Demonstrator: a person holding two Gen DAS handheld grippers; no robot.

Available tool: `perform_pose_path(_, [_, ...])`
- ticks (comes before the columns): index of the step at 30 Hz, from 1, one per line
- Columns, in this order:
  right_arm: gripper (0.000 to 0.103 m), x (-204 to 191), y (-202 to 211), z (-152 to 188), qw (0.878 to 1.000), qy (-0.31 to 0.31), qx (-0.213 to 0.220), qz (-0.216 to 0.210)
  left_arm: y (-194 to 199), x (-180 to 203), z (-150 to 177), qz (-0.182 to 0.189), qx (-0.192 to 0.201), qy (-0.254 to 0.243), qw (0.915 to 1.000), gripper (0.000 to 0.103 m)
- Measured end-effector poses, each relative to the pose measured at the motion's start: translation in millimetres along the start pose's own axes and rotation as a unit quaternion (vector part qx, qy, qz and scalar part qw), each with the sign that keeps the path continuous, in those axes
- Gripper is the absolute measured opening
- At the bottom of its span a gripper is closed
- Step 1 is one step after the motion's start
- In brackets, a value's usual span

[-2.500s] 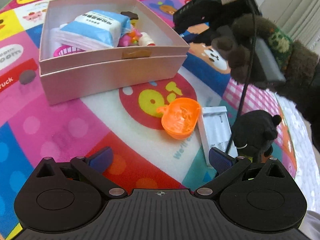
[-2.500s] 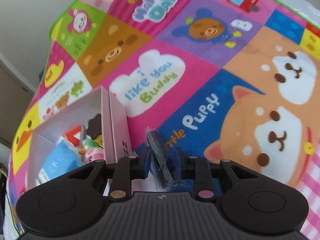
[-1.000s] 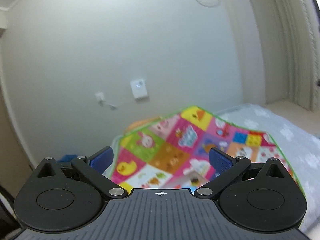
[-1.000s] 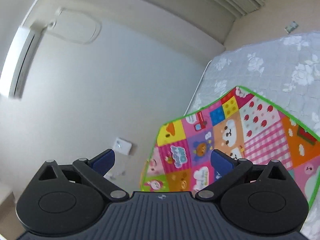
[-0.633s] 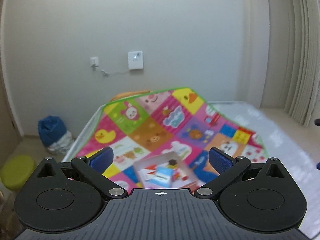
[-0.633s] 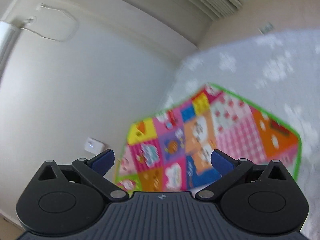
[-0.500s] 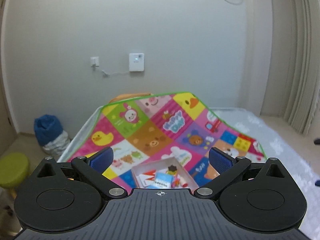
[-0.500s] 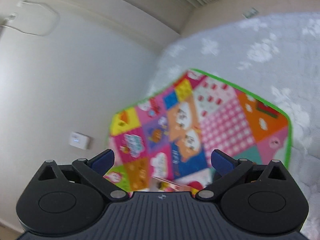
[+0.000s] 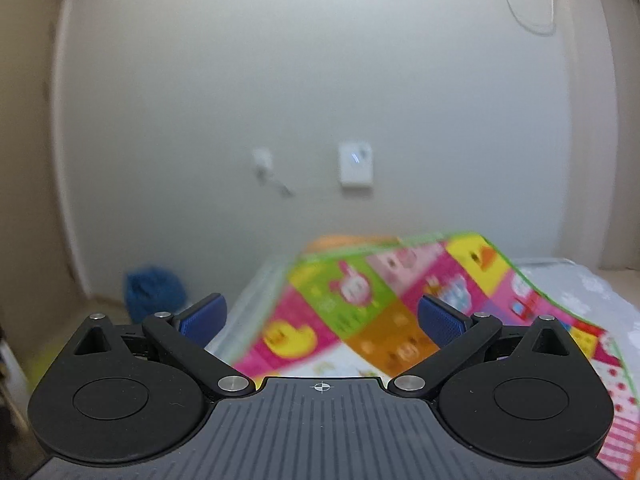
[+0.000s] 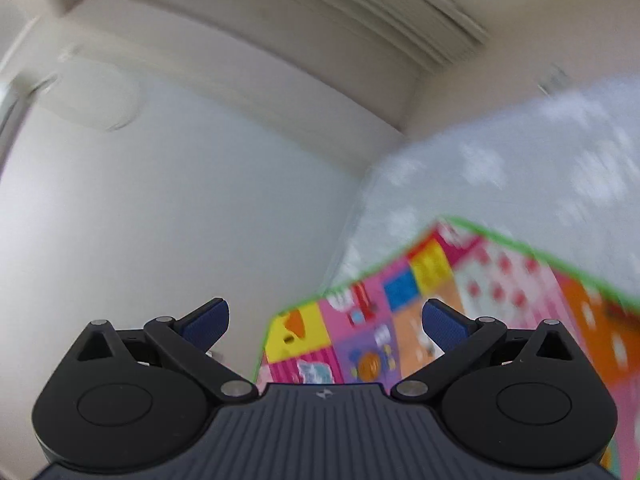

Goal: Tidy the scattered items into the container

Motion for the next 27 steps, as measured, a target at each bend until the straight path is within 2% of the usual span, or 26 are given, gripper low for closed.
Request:
perform_pose_path(2, [0.103,-7,-17,13,0.995,0.102,0.003,-0.008,-18,8,31,0.027,-0.027,0.004,0.9993,0.103])
perform_pose_path(3, [0.103,-8,-25,26,0.987,0.158,-0.006,-0.015,-28,19,57,0.046,-0.050,0.001,0.9977,0.103])
perform_pose_path(5, [0.102,2,-40,71,0.959,0.274,-0.050,-0.038,-41,44,111,0.086,-0.084,-0.010,0.9926,0.103])
perform_pose_path(6, [0.096,13,-45,103,0.938,0.330,-0.091,-0.046,-48,61,143,0.103,-0.099,-0.021,0.9895,0.103])
perform_pose_path(8, [0.078,44,-54,169,0.886,0.417,-0.194,-0.056,-59,89,206,0.109,-0.134,-0.030,0.9845,0.103])
perform_pose_path(9, [0.057,64,-58,203,0.855,0.445,-0.260,-0.056,-66,101,236,0.112,-0.159,-0.030,0.9804,0.103])
perform_pose_path(10, [0.044,84,-62,235,0.824,0.459,-0.327,-0.054,-69,110,265,0.117,-0.189,-0.031,0.9746,0.103])
perform_pose_path(11, [0.043,101,-64,262,0.798,0.462,-0.384,-0.051,-75,116,285,0.120,-0.210,-0.033,0.9698,0.103])
perform_pose_path(12, [0.043,113,-64,282,0.779,0.464,-0.419,-0.049,-83,119,300,0.116,-0.223,-0.033,0.9672,0.103])
perform_pose_path(13, [0.043,119,-63,296,0.765,0.472,-0.434,-0.053,-85,118,312,0.104,-0.235,-0.033,0.9659,0.103])
perform_pose_path(16, [0.053,112,-57,319,0.740,0.503,-0.437,-0.090,-76,120,321,0.110,-0.234,-0.049,0.9648,0.103])
perform_pose_path(19, [0.051,102,-53,337,0.720,0.517,-0.447,-0.119,-65,124,318,0.128,-0.216,-0.088,0.9640,0.103])
perform_pose_path(22, [0.050,94,-33,359,0.684,0.556,-0.447,-0.153,-56,125,318,0.143,-0.221,-0.090,0.9605,0.103])
perform_pose_path(25, [0.050,105,-25,376,0.655,0.582,-0.463,-0.132,-62,136,320,0.153,-0.232,-0.081,0.9571,0.103])
perform_pose_path(27, [0.050,120,-36,371,0.652,0.610,-0.442,-0.090,-58,140,322,0.158,-0.235,-0.063,0.9570,0.103])
Point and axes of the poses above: each gripper's, at about its wrist camera, not at the fingertips, and y roughly against the way its jaws point, x to its right, z to its underside, the point moved 8 cm from there along -y, roughly the way its jaws point, and after that the axes turned 3 degrees about y, right-handed, at the moved point
